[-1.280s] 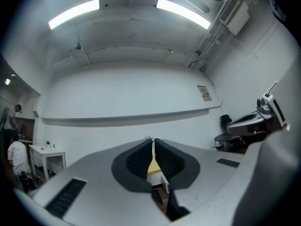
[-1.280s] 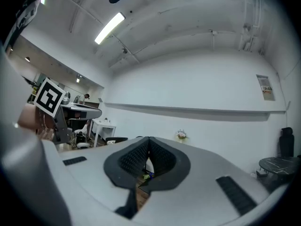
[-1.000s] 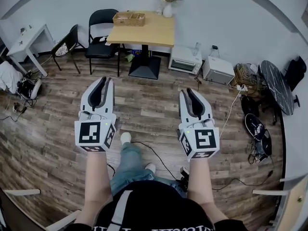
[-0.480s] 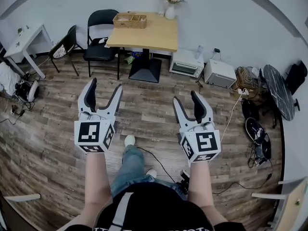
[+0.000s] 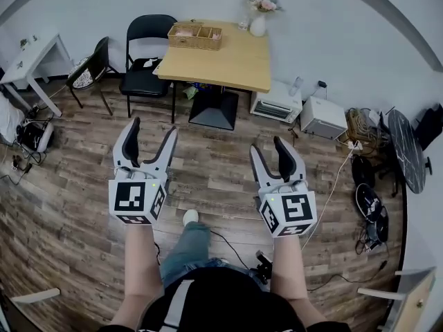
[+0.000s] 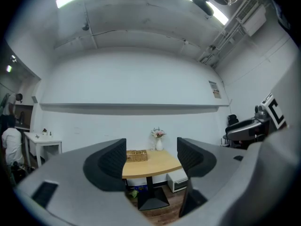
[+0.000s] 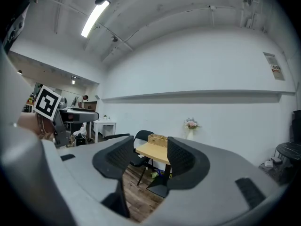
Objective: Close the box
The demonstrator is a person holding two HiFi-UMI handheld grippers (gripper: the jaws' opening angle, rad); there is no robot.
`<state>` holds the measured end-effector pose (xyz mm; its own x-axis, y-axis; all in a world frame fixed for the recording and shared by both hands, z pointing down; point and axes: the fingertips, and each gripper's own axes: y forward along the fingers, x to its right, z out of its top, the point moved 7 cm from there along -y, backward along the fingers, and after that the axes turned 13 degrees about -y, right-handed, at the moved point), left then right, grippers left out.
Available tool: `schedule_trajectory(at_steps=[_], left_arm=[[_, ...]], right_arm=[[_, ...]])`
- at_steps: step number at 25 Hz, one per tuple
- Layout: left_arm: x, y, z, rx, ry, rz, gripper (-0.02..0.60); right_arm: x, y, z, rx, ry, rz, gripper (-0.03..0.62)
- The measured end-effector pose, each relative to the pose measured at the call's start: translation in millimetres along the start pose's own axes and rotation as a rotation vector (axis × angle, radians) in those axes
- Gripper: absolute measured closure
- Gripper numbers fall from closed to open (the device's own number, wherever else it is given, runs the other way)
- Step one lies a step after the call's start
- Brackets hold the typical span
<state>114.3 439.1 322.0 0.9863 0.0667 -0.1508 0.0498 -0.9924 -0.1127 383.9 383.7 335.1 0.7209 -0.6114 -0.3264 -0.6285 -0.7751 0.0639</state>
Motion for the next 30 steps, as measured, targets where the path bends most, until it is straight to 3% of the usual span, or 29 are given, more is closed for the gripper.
schedule_trajectory(at_steps=[8,16,30], left_arm=[[-86,86,3,0.006,-0.035,0.008,0.256],[-154,149,20,0.027,-0.070,-0.015,0.256],[-198,204,5,0.025,-0.120,0.037,0.256]], right_arm=[[-5,124,9,-0.041,-0.036,0.030,0.378],[-6,213,28,-0.040,-0.019,0.008,0.379],[11,295,20,-0.067,-0.048,0.062,0.379]])
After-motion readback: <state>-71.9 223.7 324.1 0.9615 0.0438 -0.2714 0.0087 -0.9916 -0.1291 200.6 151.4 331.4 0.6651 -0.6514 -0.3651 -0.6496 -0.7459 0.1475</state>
